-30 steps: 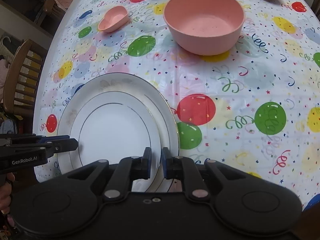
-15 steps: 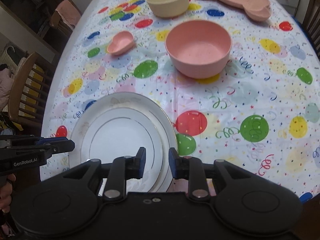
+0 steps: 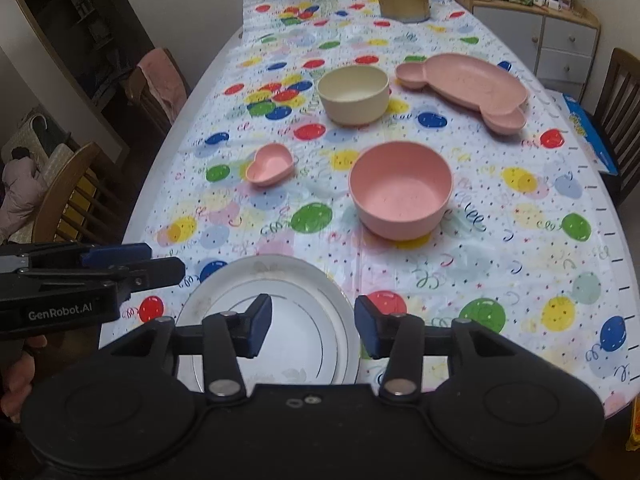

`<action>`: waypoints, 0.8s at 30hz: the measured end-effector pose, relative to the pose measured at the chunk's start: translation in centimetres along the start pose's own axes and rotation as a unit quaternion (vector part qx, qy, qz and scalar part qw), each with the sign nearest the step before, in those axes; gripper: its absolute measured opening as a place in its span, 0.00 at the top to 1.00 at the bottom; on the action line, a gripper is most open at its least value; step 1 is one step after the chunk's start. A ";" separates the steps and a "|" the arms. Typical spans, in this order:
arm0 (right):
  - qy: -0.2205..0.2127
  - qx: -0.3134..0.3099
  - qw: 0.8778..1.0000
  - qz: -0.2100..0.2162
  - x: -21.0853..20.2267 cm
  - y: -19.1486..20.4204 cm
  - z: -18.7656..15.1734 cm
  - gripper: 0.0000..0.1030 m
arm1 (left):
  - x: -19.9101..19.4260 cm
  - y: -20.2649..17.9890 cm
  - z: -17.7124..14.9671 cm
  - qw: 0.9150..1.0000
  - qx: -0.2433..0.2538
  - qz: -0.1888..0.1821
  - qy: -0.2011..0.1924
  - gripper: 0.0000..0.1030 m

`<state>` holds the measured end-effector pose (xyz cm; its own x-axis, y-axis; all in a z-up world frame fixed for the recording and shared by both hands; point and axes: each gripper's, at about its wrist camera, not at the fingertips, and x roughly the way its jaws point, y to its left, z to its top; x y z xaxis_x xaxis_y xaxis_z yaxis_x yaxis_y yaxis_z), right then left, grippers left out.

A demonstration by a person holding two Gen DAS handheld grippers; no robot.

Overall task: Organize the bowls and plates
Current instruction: 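Open both grippers to release the small white plate, then move both grippers toward the pink bear-shaped plate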

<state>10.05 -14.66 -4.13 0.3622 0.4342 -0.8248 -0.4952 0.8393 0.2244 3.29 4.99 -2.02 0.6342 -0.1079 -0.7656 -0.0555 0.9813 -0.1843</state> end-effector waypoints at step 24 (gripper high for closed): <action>-0.103 0.015 0.994 -0.034 -3.9 -6.5 6.7 0.01 | 4.0 -6.3 8.5 0.997 0.049 0.014 -0.053 0.24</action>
<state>17.14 -19.58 1.06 0.5499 0.4316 -0.7151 -0.4416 0.8769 0.1897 12.75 -0.28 1.34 0.7119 -0.0686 -0.6990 -0.0021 0.9950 -0.0997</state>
